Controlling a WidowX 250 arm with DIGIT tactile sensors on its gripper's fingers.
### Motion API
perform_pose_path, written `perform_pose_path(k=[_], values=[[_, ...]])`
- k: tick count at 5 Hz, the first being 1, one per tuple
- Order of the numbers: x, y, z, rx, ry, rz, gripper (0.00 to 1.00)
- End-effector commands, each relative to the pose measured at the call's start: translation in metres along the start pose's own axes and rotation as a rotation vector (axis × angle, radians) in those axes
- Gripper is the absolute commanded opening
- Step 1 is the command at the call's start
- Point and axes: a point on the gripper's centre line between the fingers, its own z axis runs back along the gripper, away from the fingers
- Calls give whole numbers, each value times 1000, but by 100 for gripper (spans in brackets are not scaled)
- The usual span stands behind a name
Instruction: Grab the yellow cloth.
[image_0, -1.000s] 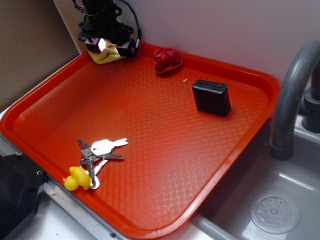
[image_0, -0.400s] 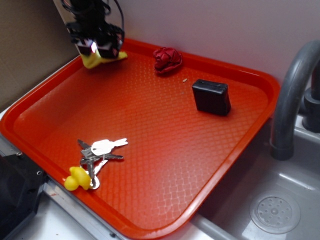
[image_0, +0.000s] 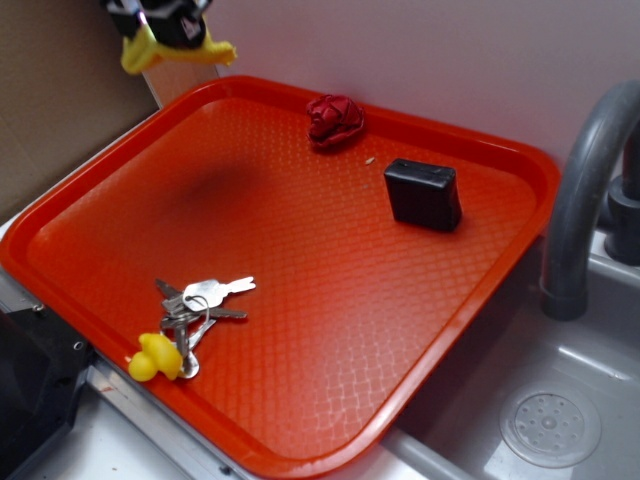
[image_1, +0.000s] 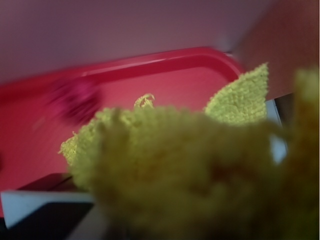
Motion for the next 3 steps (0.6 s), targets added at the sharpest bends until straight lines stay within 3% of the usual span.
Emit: perform_pose_path(k=[1,2,3], values=[[-16,-24,83,-139,-75,-220,0],[-21,-31,71,-134,-70,-244,0],[-8,-31,67,-118,-79,-236,0]])
